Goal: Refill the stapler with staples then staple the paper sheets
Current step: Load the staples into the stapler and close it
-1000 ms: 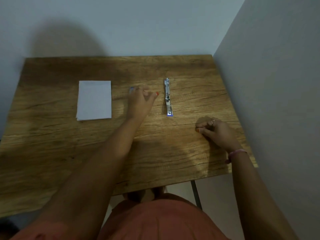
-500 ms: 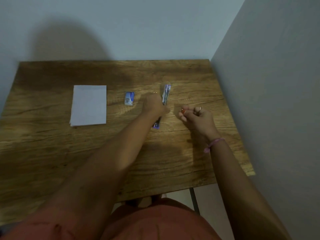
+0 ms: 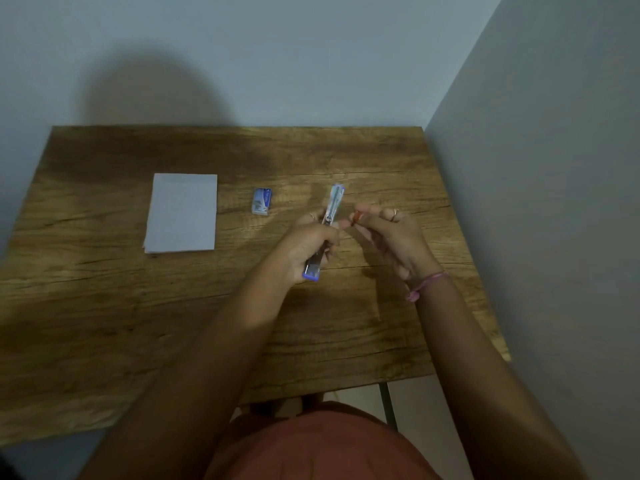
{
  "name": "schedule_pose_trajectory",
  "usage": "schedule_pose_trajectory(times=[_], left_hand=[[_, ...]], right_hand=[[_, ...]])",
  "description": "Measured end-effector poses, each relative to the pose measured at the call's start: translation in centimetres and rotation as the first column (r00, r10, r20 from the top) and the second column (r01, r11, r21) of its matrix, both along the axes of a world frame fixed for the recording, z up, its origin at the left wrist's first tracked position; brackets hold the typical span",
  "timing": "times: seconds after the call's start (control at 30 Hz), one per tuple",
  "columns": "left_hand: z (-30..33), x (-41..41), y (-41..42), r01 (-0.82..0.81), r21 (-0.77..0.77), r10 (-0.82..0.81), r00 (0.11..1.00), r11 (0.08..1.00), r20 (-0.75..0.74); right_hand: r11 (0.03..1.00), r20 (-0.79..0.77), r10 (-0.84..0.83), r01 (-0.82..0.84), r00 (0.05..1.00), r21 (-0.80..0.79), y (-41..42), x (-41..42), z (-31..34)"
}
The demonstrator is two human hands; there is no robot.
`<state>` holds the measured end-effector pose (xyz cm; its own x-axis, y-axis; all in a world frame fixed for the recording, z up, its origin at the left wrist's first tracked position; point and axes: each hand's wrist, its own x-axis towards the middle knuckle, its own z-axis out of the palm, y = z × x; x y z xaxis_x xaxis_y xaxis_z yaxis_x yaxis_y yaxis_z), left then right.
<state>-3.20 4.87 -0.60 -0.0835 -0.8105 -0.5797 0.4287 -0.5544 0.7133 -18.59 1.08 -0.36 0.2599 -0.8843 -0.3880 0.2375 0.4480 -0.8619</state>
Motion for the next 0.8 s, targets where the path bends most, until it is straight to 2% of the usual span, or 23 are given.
schedule_pose_trajectory(times=[0.1, 0.23, 0.47, 0.6, 0.7, 0.8], left_hand=[[0.9, 0.4, 0.9, -0.025, -0.042, 0.019, 0.989, 0.999, -0.144], [1.4, 0.7, 2.1, -0.027, -0.074, 0.005, 0.958, 0.997, -0.286], [2.0, 0.4, 2.6, -0.178, 0.113, 0.211, 0.810, 0.978, -0.547], [2.2, 0.4, 3.2, -0.181, 0.145, 0.232, 0.770, 0.973, -0.594], [2.3, 0.4, 3.4, -0.189, 0.139, 0.235, 0.785, 0.972, -0.574], [2.7, 0.3, 3.5, -0.214, 0.143, 0.257, 0.779, 0.966, -0.572]], right_hand=[[0.995, -0.080, 0.056, -0.062, 0.995, -0.075, 0.0, 0.4, 0.7], [0.935, -0.258, 0.116, -0.193, 0.959, -0.299, 0.2, 0.6, 1.8], [0.844, -0.366, 0.071, -0.252, 0.928, -0.475, 0.8, 0.5, 3.6], [0.804, -0.449, 0.033, -0.290, 0.893, -0.518, 1.4, 0.7, 3.9], [0.776, -0.547, 0.004, -0.348, 0.837, -0.527, 1.5, 0.8, 4.1], [0.783, -0.546, 0.003, -0.341, 0.838, -0.520, 1.7, 0.8, 4.5]])
